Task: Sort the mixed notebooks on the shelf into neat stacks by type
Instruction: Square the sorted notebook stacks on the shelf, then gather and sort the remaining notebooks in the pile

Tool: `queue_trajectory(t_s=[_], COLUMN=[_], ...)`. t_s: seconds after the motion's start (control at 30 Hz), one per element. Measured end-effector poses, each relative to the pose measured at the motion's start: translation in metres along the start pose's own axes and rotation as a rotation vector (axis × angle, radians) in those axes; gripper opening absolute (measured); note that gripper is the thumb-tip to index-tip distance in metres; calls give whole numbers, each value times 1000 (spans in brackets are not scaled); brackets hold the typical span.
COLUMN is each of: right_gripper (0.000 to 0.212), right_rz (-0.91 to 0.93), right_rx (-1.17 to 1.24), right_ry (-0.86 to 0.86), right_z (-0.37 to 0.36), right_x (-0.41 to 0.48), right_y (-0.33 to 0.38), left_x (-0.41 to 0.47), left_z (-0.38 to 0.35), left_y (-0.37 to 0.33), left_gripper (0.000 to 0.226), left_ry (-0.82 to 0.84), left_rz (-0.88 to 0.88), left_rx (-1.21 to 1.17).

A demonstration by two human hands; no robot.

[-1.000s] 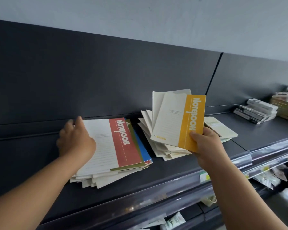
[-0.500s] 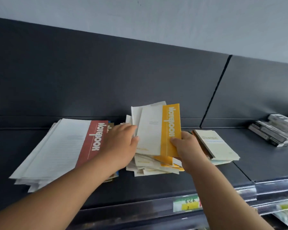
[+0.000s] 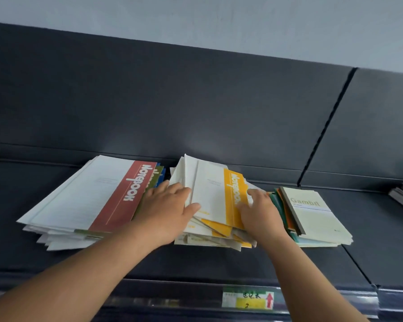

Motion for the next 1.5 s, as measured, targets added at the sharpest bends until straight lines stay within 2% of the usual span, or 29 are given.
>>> queue_trajectory(t_s=[0.17, 0.37, 0.67, 0.97, 1.17, 1.5], right_gripper=[47, 52, 54, 60, 62, 60], right_rz=[110, 267, 486, 674, 723, 712], right_rx=[-124, -310, -440, -435, -427, -353], right_ry=[-46, -55, 9, 120, 218, 329], right_z=[0, -20, -85, -188, -250, -301], right_x=[-7, -22, -60, -105, -126, -97], right_y=[19, 64, 176, 304, 368, 445], left_x=[-6, -30, -109, -214, -271, -272], left_z=[7, 14, 32, 38, 38, 42], left_y=[8, 48, 159, 301, 385, 483], left_gripper=[63, 67, 69, 72, 71, 68], left_ry=[-36, -179, -256, -273, -268, -282], left_rz=[29, 70, 280, 503, 611, 707], left_rx=[11, 79, 107, 97, 77, -21])
Point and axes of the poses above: each hand's wrist, its own x-axis towards the middle knuckle, its own z-axis out of the back of the hand, y = z × x, the point moved 1 cm from there along x, towards the middle knuckle, and after that the axes turned 12 degrees about y, right-handed, at the moved point
